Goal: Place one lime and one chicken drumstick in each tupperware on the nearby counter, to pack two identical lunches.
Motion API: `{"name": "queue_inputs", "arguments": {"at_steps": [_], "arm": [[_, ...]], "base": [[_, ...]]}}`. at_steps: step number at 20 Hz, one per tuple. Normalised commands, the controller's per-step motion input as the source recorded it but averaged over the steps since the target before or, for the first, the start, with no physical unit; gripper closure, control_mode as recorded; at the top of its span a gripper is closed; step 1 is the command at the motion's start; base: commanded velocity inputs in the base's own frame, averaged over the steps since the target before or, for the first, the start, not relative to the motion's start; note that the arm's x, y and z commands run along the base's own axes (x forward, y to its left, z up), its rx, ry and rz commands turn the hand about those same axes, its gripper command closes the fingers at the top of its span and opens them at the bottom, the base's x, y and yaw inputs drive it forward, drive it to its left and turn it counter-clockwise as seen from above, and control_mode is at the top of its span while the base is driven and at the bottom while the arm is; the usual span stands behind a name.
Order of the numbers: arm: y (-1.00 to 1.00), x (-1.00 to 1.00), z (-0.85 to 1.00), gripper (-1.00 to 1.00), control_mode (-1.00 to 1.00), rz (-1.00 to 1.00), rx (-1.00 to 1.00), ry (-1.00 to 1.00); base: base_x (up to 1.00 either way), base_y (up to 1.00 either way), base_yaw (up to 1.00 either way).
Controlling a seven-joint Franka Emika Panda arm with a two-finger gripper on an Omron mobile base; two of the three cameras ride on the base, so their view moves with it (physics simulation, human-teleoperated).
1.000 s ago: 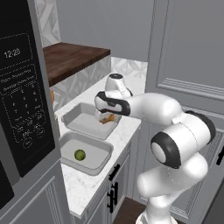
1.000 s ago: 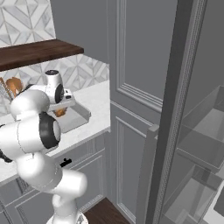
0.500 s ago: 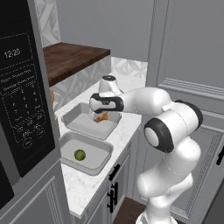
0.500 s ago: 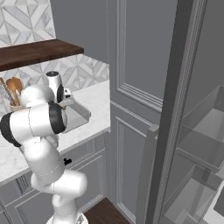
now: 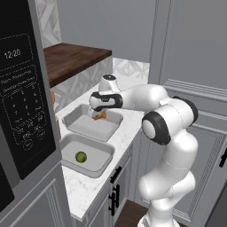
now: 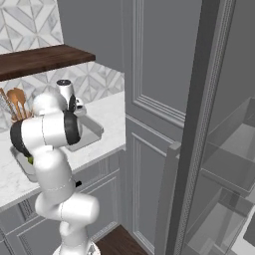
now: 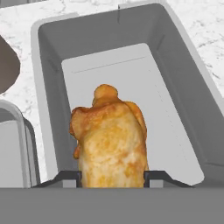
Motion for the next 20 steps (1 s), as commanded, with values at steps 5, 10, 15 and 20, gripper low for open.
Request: {"name": "queue_inputs", "arguments": {"at_steps": [5, 10, 15, 20], "arm": [[0.00, 0.14, -0.34, 1.00, -1.00, 0.00, 0.00, 0.00], [0.00, 0.00, -0.36, 1.00, -1.00, 0.00, 0.00, 0.00], [0.00, 0.00, -0.28, 1.00, -1.00, 0.00, 0.00, -0.01], [0.00, 0.00, -0.31, 1.00, -1.00, 0.00, -0.01, 0.00]], "base": [[0.00, 0.00, 0.00], [0.00, 0.00, 0.00], [0.00, 0.00, 0.00], [0.00, 0.00, 0.00]]}}
